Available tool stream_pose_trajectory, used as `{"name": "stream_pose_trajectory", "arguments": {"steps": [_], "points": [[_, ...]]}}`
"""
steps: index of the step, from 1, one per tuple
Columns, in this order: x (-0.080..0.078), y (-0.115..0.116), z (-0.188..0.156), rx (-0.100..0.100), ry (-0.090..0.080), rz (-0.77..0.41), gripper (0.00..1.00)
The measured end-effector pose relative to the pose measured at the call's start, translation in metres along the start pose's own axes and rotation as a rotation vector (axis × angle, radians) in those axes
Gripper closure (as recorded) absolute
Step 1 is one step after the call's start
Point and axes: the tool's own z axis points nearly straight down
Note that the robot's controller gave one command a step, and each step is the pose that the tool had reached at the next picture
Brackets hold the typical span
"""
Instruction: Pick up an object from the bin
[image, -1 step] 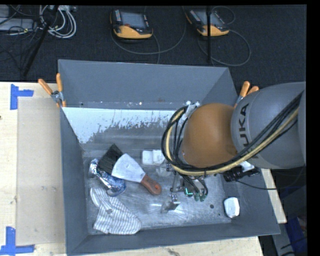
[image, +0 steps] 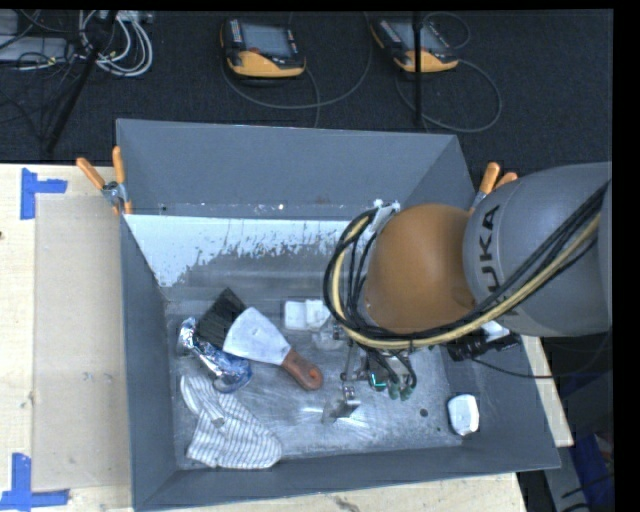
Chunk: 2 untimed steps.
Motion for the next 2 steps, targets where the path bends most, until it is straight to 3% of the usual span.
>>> {"name": "stream_pose_trajectory", "arguments": {"steps": [1, 2], "points": [[-0.0371, 0.0111, 0.0668, -0.003, -0.020, 0.024, 1.00], [-0.0371, 0.0111, 0.0668, -0.003, -0.020, 0.025, 1.00]]}}
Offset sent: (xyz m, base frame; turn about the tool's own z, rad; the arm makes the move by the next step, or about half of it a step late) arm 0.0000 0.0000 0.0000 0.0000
